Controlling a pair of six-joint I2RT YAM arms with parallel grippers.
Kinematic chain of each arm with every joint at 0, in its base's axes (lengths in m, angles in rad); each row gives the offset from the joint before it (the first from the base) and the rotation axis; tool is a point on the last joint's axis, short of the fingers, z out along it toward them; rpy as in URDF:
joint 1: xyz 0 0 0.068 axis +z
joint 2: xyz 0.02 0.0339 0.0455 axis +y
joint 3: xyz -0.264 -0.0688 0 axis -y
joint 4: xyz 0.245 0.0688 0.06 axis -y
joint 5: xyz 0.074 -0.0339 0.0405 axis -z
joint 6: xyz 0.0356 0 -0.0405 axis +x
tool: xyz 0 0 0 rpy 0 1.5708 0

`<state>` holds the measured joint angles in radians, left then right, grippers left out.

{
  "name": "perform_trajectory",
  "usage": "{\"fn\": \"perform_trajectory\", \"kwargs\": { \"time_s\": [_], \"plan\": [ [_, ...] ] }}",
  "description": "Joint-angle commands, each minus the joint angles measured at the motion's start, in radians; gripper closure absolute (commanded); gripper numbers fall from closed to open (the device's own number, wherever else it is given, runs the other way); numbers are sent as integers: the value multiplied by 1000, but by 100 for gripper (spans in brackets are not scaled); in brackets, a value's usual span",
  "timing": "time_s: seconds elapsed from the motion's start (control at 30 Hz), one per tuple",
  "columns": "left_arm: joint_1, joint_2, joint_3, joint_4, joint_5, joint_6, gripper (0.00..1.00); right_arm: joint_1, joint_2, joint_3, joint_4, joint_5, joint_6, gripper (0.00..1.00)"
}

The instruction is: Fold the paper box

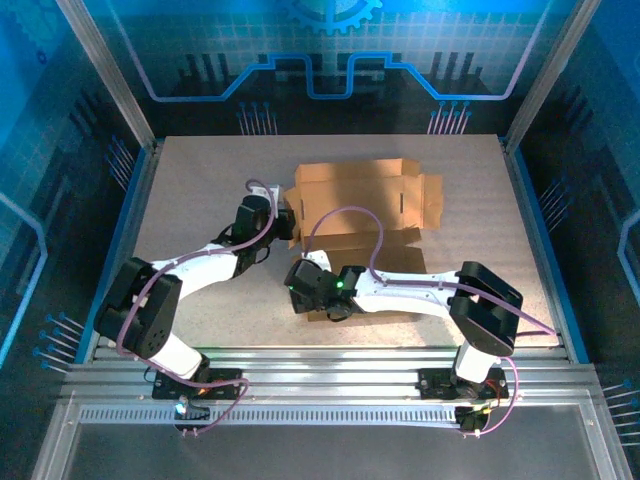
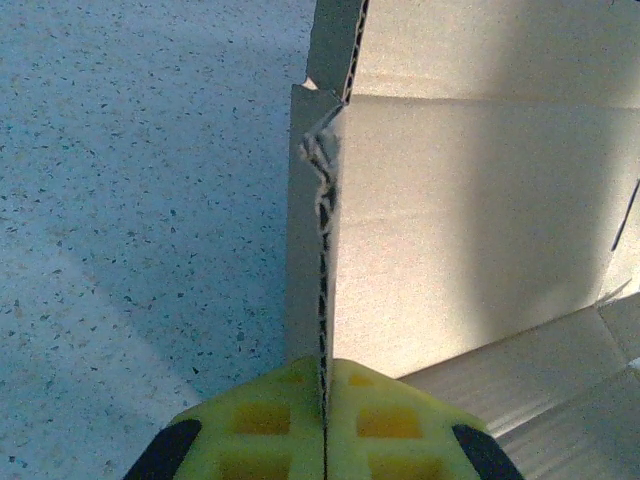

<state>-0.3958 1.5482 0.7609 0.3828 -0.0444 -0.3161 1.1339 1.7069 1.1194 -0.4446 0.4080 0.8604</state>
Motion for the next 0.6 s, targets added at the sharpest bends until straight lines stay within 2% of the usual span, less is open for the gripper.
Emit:
{"fn": "perform_trajectory", "kwargs": {
  "time_s": [0.0, 0.13, 0.27, 0.4, 0.5, 0.57],
  "plan": [
    [-12, -8, -20, -24, 24, 9, 92, 2, 0, 17, 18, 4, -56, 21],
    [-11, -17, 3, -40, -11, 55, 91, -42, -32, -30, 91, -32, -136, 20],
    [-8, -3, 35, -57, -11, 93, 90, -66, -128, -119, 237, -7, -235, 18],
    [-6, 13, 69, -99, 13, 96, 88, -163, -216, -132, 209, -141, -230, 14],
    [-7, 32, 76, -52, 10, 103, 88, -188, -263, -182, 236, -111, -257, 21],
    [-7, 60, 80, -15, 9, 126, 88, -213, -278, -223, 266, -134, -279, 28]
  ]
}}
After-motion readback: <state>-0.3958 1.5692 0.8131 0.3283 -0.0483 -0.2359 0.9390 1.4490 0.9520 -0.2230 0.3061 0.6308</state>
